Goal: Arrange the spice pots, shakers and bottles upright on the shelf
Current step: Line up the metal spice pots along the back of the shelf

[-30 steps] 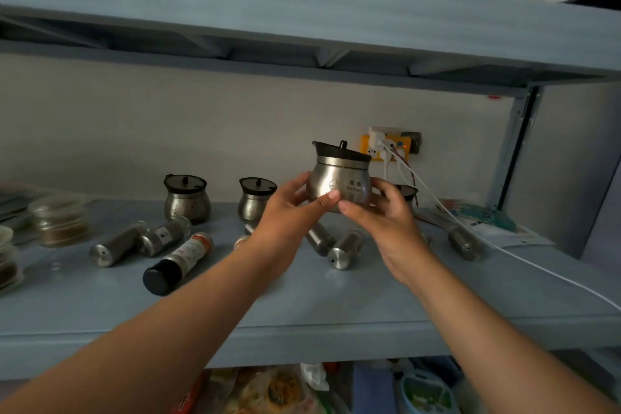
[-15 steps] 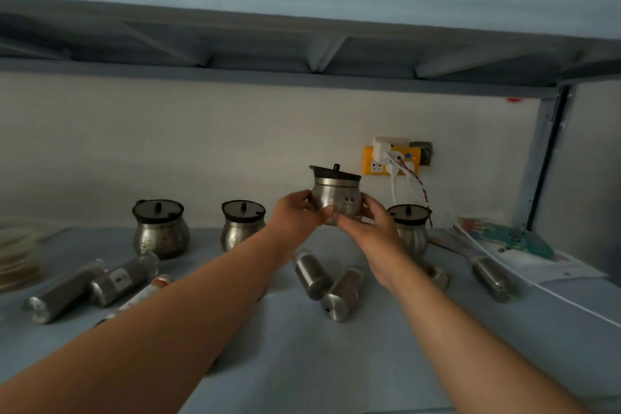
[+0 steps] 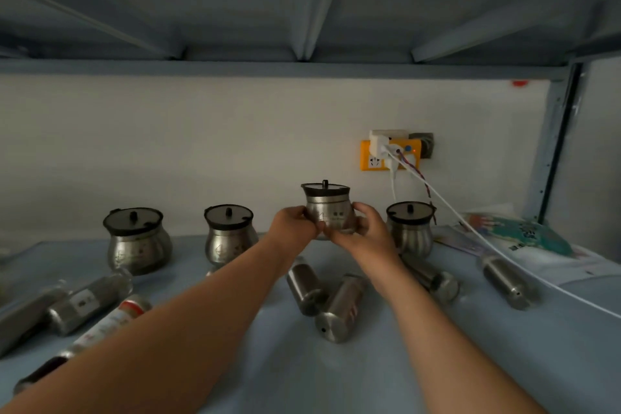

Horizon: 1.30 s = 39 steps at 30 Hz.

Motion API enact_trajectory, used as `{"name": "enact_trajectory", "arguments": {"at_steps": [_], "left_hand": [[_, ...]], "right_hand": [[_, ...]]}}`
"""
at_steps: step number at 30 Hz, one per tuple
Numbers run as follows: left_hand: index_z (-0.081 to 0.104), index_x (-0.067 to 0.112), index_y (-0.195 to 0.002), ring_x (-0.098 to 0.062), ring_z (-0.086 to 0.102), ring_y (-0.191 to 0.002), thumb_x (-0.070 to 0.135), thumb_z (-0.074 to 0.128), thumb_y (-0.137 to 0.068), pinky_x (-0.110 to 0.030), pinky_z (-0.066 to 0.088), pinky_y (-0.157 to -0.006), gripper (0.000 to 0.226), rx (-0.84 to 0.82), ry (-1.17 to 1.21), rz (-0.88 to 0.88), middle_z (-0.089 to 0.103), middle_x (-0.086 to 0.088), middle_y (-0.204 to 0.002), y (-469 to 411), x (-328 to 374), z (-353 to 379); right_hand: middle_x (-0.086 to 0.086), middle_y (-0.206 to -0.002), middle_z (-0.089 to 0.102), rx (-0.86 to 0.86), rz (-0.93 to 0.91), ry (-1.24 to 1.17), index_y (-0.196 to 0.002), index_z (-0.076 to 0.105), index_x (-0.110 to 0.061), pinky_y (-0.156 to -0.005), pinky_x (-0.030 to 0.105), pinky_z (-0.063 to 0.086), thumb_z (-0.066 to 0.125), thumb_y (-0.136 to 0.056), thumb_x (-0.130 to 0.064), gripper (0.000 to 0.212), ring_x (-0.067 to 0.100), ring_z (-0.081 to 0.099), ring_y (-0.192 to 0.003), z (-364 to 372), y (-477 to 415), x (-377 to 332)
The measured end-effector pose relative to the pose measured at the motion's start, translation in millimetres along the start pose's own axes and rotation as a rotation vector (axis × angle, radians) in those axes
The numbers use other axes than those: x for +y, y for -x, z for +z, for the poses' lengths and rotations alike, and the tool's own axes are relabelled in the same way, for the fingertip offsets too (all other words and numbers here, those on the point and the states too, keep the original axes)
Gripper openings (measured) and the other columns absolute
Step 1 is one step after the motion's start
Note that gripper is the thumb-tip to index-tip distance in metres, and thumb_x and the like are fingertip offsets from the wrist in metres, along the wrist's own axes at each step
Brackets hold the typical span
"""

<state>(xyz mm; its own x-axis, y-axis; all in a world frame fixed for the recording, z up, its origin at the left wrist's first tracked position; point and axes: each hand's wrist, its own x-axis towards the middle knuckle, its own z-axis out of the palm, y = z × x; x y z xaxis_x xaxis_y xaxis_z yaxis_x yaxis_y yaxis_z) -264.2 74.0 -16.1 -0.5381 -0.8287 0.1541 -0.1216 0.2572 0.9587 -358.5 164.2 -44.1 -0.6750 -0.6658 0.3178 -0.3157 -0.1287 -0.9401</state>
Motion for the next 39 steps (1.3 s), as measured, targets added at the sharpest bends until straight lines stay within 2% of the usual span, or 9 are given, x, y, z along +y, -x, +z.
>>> {"name": "enact_trajectory", "arguments": {"at_steps": [4, 9, 13, 17, 22, 26, 31, 34, 39], "left_hand": [[0.067, -0.003, -0.099, -0.008, 0.043, -0.054, -0.002, 0.060, -0.081, -0.020, 0.033, -0.049, 0.020, 0.007, -0.137, 0.017, 0.053, 0.000, -0.062, -2, -5, 7], [0.067, -0.001, -0.097, -0.018, 0.053, -0.070, 0.008, 0.063, -0.081, -0.024, 0.043, -0.063, 0.018, -0.040, -0.335, 0.020, 0.059, -0.008, -0.078, -4, -8, 6], [0.060, 0.009, -0.082, -0.008, 0.044, -0.057, 0.013, 0.064, -0.081, -0.018, 0.033, -0.049, 0.006, -0.065, -0.489, 0.003, 0.049, 0.002, -0.062, -4, -8, 4], [0.068, 0.001, -0.090, -0.018, 0.053, -0.070, 0.014, 0.067, -0.077, -0.026, 0.041, -0.064, 0.018, -0.076, -0.522, -0.004, 0.055, -0.003, -0.068, -6, -13, 3], [0.069, 0.004, -0.096, -0.024, 0.059, -0.079, 0.020, 0.069, -0.077, -0.028, 0.043, -0.067, 0.025, -0.055, -0.564, 0.021, 0.062, -0.009, -0.084, -2, -19, 4], [0.068, 0.006, -0.101, -0.029, 0.062, -0.094, 0.024, 0.069, -0.079, -0.028, 0.042, -0.070, 0.028, -0.046, -0.588, 0.030, 0.063, -0.010, -0.090, 0, -18, 4], [0.066, 0.005, -0.104, -0.029, 0.061, -0.100, 0.024, 0.065, -0.082, -0.027, 0.040, -0.073, 0.029, -0.029, -0.616, 0.042, 0.066, -0.015, -0.106, 3, -18, 2], [0.066, 0.006, -0.106, -0.029, 0.061, -0.102, 0.023, 0.065, -0.082, -0.027, 0.041, -0.075, 0.030, -0.025, -0.617, 0.042, 0.066, -0.015, -0.109, 5, -17, 2], [0.066, 0.005, -0.104, -0.029, 0.061, -0.100, 0.022, 0.065, -0.083, -0.028, 0.041, -0.074, 0.028, -0.051, -0.639, 0.035, 0.067, -0.015, -0.108, 8, -13, 1]], "right_hand": [[-0.002, -0.104, 0.067, -0.030, 0.050, 0.001, -0.111, 0.050, -0.031, -0.092, 0.041, 0.052, 0.084, -0.062, -0.031, 0.059, 0.015, 0.064, -0.096, -1, -1, 9], [-0.002, -0.099, 0.063, -0.106, 0.108, -0.005, -0.108, 0.046, -0.026, -0.081, 0.029, 0.050, 0.083, -0.067, -0.025, 0.055, 0.014, 0.062, -0.095, -6, 2, 10], [0.003, -0.107, 0.064, -0.113, 0.128, 0.026, -0.107, 0.046, -0.026, -0.091, 0.037, 0.052, 0.085, -0.063, -0.026, 0.059, 0.019, 0.063, -0.099, -8, 2, 13], [0.001, -0.113, 0.063, -0.124, 0.129, 0.107, -0.109, 0.045, -0.031, -0.095, 0.039, 0.050, 0.086, -0.059, -0.031, 0.065, 0.018, 0.061, -0.102, -6, 3, 14], [-0.005, -0.107, 0.050, -0.128, 0.102, 0.140, -0.122, 0.050, -0.022, -0.091, 0.029, 0.043, 0.083, -0.066, -0.026, 0.065, 0.012, 0.050, -0.100, -9, 6, 9], [-0.001, -0.110, 0.065, -0.156, 0.085, 0.147, -0.105, 0.056, -0.031, -0.098, 0.042, 0.047, 0.079, -0.069, -0.024, 0.043, 0.019, 0.060, -0.104, -8, 5, 11], [-0.009, -0.097, 0.058, -0.205, 0.066, 0.112, -0.103, 0.055, -0.031, -0.096, 0.036, 0.047, 0.074, -0.075, -0.017, 0.037, 0.014, 0.057, -0.099, -9, 4, 11], [-0.014, -0.090, 0.057, -0.187, 0.064, 0.107, -0.102, 0.057, -0.029, -0.096, 0.037, 0.047, 0.074, -0.074, -0.017, 0.035, 0.016, 0.057, -0.100, -9, 3, 13], [-0.012, -0.092, 0.059, -0.153, 0.082, 0.132, -0.098, 0.056, -0.032, -0.099, 0.041, 0.046, 0.070, -0.076, -0.014, 0.032, 0.017, 0.057, -0.101, -7, 1, 14]]}}
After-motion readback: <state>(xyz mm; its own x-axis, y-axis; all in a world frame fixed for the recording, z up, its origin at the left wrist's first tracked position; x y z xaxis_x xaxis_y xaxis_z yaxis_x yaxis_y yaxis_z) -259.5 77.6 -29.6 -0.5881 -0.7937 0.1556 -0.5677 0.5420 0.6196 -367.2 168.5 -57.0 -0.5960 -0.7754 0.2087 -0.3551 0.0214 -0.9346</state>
